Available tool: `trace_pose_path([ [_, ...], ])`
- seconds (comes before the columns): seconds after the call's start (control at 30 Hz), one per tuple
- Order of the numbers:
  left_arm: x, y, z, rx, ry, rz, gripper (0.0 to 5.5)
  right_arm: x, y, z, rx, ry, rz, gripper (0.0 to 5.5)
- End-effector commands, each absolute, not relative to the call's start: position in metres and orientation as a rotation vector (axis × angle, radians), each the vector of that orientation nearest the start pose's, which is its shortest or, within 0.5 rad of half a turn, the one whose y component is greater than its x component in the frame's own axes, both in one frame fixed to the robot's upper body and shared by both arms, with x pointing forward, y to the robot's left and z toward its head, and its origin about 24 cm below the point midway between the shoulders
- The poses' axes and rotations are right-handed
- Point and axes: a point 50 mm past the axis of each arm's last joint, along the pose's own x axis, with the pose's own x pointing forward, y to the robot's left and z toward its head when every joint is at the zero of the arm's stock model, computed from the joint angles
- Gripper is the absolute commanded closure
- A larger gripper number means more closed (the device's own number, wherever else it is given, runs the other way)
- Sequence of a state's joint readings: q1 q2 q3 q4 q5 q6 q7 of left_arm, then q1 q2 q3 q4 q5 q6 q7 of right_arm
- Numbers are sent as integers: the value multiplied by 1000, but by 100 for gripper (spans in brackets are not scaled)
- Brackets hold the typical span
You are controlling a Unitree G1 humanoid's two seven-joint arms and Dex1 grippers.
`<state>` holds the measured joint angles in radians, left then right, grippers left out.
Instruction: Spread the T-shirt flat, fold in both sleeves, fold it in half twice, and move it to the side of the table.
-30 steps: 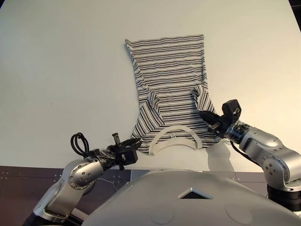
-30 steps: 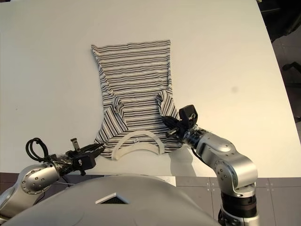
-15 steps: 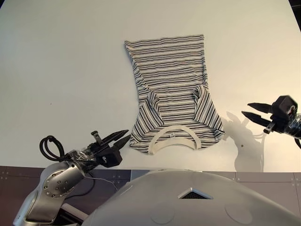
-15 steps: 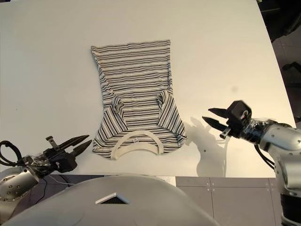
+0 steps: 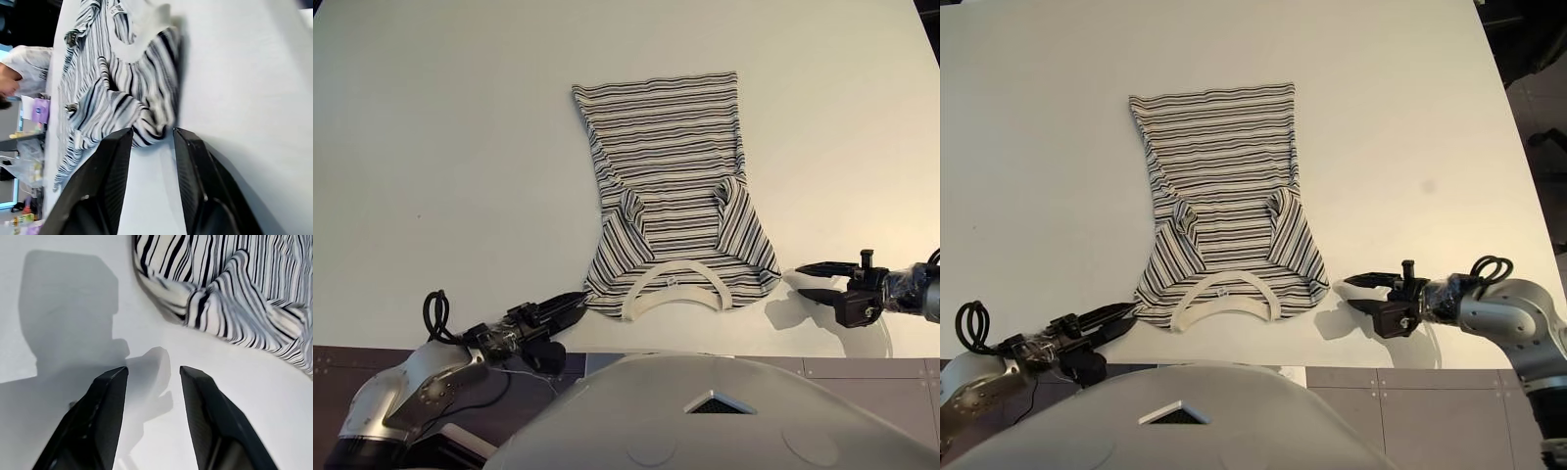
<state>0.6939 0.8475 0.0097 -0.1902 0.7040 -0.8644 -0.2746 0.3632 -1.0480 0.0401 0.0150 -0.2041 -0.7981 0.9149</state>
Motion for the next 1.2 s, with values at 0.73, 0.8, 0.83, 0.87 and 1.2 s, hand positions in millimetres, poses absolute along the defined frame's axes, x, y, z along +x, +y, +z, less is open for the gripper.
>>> trace_pose_path([
  [0.73, 84, 222, 12, 1267, -27, -1242, 538, 164, -234, 56, -1323, -126, 1433, 354],
  [0.8, 84, 222, 11, 1268, -25, -1244, 538, 162, -233, 56, -1344, -156, 1462, 354],
  [0.83, 84, 222, 11, 1269, -24, -1245, 538, 161, -233, 56, -1353, -171, 1475, 354],
  [0.87, 85, 223, 11, 1272, -24, -1246, 538, 160, -232, 56, -1365, -184, 1487, 354],
  [1.2, 96, 222, 21, 1259, -99, -1222, 540, 159, -233, 44, -1329, -76, 1505, 500],
])
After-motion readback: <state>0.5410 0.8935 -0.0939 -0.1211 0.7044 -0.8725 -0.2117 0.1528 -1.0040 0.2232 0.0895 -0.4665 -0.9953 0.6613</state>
